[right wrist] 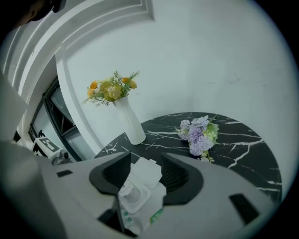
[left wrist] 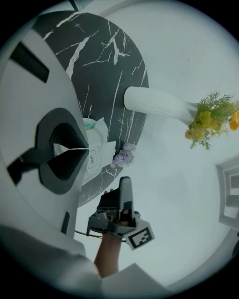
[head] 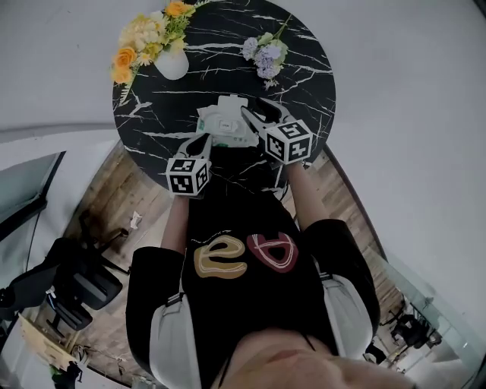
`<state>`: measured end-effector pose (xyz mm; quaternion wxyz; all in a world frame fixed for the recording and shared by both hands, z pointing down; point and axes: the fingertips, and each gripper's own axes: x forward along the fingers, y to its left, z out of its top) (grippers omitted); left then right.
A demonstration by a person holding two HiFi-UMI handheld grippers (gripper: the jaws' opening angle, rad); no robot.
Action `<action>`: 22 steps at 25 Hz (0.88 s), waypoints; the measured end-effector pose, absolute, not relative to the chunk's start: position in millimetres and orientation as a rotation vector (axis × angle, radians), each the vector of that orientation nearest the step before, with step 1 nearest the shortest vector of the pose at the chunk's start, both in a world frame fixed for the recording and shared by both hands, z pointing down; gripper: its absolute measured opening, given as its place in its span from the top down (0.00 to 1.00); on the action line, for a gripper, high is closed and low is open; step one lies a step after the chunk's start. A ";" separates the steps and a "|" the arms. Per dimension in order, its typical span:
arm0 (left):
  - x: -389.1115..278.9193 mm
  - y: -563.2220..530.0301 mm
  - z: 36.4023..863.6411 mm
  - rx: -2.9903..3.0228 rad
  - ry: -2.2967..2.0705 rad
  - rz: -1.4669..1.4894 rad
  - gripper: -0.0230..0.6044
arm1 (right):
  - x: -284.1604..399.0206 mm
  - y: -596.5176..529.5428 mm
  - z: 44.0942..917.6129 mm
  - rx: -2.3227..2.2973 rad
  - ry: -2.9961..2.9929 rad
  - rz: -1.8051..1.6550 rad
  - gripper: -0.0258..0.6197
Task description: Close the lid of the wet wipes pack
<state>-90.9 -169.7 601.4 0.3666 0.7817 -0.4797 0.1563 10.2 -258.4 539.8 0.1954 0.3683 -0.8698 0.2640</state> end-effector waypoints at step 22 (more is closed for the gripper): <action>-80.4 -143.7 503.5 2.248 -1.515 0.186 0.93 | 35.6 -167.4 502.8 1.287 -2.514 0.434 0.66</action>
